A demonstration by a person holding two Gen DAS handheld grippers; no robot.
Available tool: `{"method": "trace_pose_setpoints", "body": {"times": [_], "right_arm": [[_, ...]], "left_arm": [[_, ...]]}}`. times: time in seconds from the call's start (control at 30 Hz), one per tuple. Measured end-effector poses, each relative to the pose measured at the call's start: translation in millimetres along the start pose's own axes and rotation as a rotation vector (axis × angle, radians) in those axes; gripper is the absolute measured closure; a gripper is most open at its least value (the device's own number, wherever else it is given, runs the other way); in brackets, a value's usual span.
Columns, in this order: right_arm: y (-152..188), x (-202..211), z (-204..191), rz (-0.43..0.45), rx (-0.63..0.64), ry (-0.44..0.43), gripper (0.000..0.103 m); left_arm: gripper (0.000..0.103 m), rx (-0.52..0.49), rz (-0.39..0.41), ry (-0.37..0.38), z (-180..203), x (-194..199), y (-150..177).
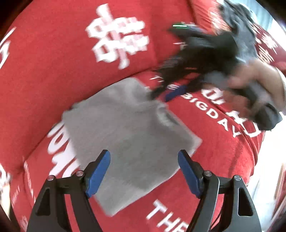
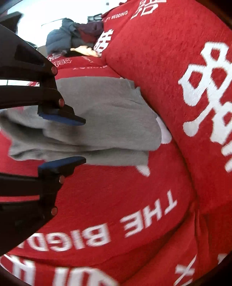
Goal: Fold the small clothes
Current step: 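Lower the folded sweater onto the sofa and open both grippers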
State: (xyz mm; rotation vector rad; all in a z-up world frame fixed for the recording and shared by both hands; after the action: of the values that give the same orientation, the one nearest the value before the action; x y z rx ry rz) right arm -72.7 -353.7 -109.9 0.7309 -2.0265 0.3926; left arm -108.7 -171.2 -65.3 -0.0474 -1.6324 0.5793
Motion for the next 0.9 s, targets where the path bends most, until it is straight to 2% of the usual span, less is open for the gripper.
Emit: {"method": "trace_pose_setpoints", "body": {"times": [0.13, 0.3, 0.37, 0.4, 0.43, 0.53, 0.63, 0.73, 0.83, 0.87, 0.9], "right_arm": [[38, 21, 2, 0.026, -0.069, -0.047, 0.061], [83, 11, -1, -0.001, -0.135, -0.096, 0.059], [92, -1, -2, -0.02, -0.147, -0.099, 0.058], [93, -6, -3, -0.028, -0.148, -0.097, 0.068], [92, -11, -5, -0.037, -0.141, -0.078, 0.088], [89, -11, -10, -0.032, -0.095, -0.005, 0.088], [92, -16, 3, -0.034, -0.1, 0.05, 0.089], [95, -27, 24, -0.052, -0.109, 0.078, 0.09], [95, -26, 28, -0.05, -0.105, 0.063, 0.088], [97, -22, 30, -0.053, -0.098, 0.076, 0.086], [100, -17, 34, -0.056, -0.094, 0.091, 0.08]], "left_arm": [[0.024, 0.197, -0.053, 0.03, -57, 3, 15], [0.024, 0.402, -0.145, 0.054, -113, -32, 38], [0.024, 0.421, -0.167, 0.051, -117, -44, 46], [0.024, 0.418, -0.185, 0.031, -118, -52, 51], [0.024, 0.419, -0.197, 0.014, -119, -55, 54], [0.024, 0.443, -0.214, 0.001, -118, -60, 64], [0.024, 0.464, -0.242, 0.01, -116, -69, 72], [0.024, 0.471, -0.27, 0.009, -113, -76, 76], [0.024, 0.461, -0.277, -0.005, -113, -76, 74], [0.024, 0.46, -0.277, -0.006, -112, -76, 74], [0.024, 0.461, -0.281, -0.004, -112, -76, 74]]}}
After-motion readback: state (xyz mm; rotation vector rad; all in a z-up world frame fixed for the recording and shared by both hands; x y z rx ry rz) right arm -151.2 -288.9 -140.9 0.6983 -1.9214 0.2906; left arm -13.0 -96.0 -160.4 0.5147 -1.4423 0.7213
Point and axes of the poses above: each gripper's, at about its wrist camera, not at the fingertips, and x roughly against the way its jaws point, z to its right, y to its underside, the point moved 10 cm from there along -x, roughly the way its jaws point, and after that the axes turned 2 degrees about -z, right-handed, at the moved point
